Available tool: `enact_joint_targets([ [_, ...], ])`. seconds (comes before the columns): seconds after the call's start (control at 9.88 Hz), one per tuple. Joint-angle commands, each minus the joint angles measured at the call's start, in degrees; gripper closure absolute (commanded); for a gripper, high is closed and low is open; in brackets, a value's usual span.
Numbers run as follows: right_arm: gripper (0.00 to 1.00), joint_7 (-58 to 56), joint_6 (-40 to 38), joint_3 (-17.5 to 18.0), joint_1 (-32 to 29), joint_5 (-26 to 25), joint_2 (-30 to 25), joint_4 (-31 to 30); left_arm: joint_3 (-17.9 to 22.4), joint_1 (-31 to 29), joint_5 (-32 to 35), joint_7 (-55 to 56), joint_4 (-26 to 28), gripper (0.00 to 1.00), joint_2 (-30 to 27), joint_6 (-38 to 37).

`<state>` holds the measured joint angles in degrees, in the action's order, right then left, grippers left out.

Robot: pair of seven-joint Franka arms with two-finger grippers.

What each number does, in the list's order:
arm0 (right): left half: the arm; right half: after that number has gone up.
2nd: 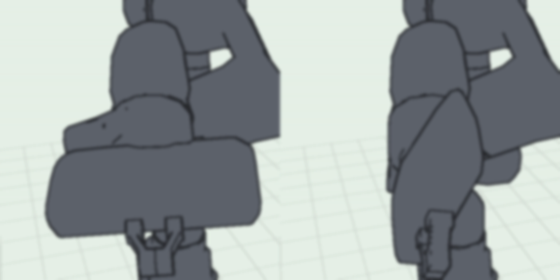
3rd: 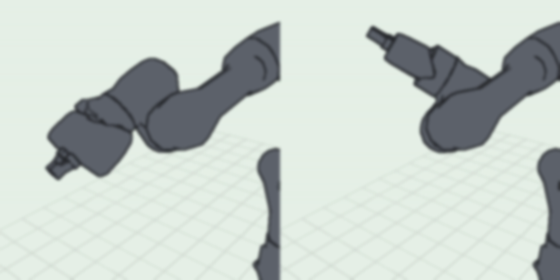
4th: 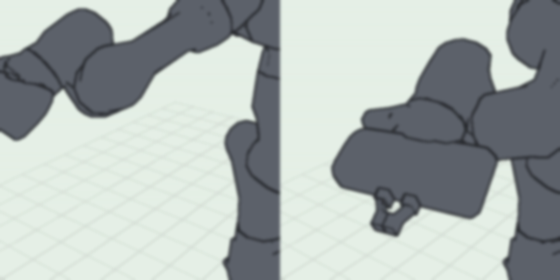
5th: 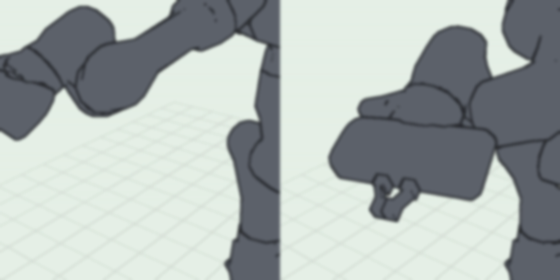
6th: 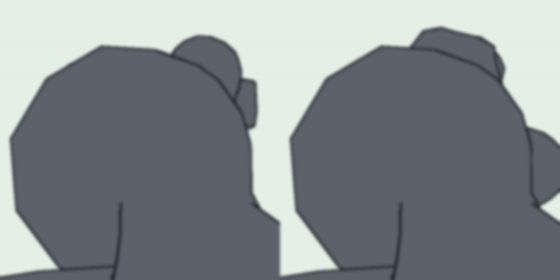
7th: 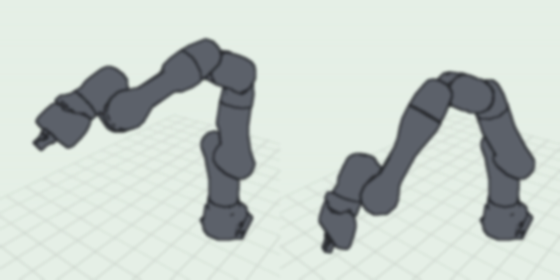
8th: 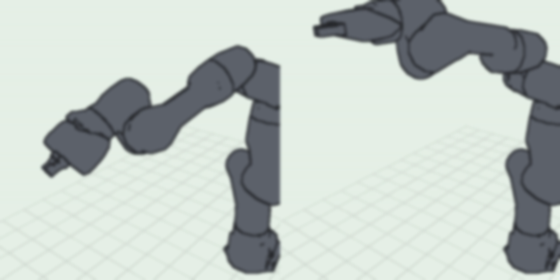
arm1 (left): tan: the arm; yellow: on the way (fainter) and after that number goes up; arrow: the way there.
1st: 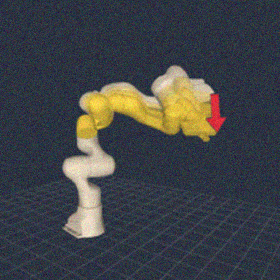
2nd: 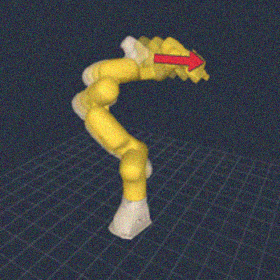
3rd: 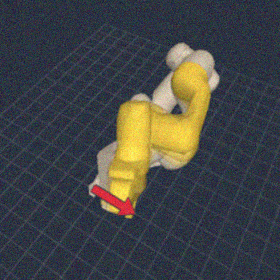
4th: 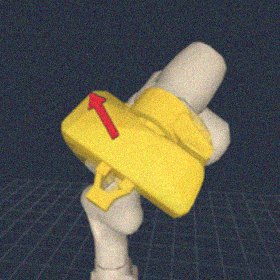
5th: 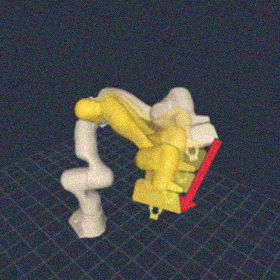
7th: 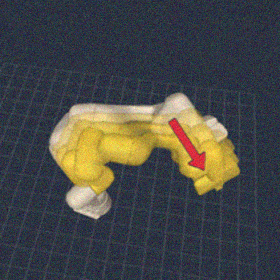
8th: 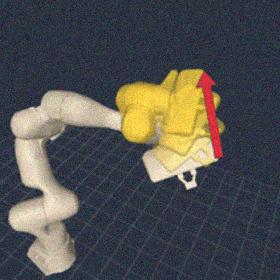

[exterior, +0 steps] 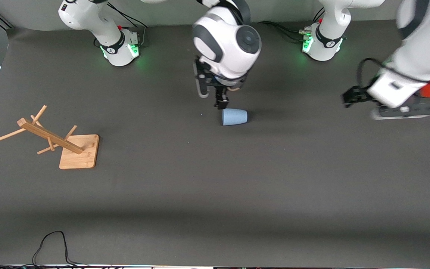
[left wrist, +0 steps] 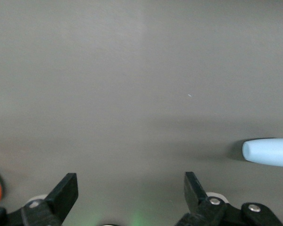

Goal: Rotate and upright cup with both arms
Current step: 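Release the cup on its side while the left gripper reaches toward it, then grasp the cup rim with the left gripper while the right gripper withdraws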

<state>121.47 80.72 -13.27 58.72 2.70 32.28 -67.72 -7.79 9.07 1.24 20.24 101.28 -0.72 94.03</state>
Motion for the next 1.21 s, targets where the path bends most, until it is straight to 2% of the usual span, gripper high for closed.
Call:
enact_joint_targets([
  [0.0,0.0,-14.2,-4.8,0.0,-6.1,1.7,-10.4,-6.2,-8.7,0.5,1.1,11.7,-4.4,0.0,6.0,-0.7],
  [0.1,0.0,-21.6,-6.3,0.2,-10.0,1.7,-14.2,-8.0,-11.9,1.4,1.3,15.9,-6.6,0.0,9.0,-0.5],
  [0.2,0.0,-28.6,-6.5,0.4,-14.3,1.6,-18.8,-11.3,-12.7,4.1,1.5,19.3,-9.5,0.0,12.5,-0.5],
  [0.4,0.0,-47.4,-6.5,0.9,-24.5,1.5,-26.8,-17.7,-12.7,12.9,6.5,28.6,-14.6,0.0,19.8,-0.5],
  [0.51,0.0,-57.0,-6.4,1.2,-29.9,1.0,-29.0,-19.2,-12.7,16.3,9.3,32.9,-16.4,0.0,23.3,-0.5],
  [0.71,0.0,-74.9,-6.4,3.3,-40.0,0.8,-30.3,-19.4,-12.5,22.7,14.2,39.4,-20.3,0.0,30.0,-0.7],
  [0.91,0.0,-89.1,-5.6,3.5,-46.6,0.9,-30.3,-19.4,-12.3,28.3,19.9,45.6,-24.5,0.0,37.1,-0.9],
  [1.11,0.0,-97.7,-2.6,8.8,-54.2,0.7,-30.3,-19.9,-11.0,32.9,24.2,49.7,-27.6,0.0,43.8,-1.5],
])
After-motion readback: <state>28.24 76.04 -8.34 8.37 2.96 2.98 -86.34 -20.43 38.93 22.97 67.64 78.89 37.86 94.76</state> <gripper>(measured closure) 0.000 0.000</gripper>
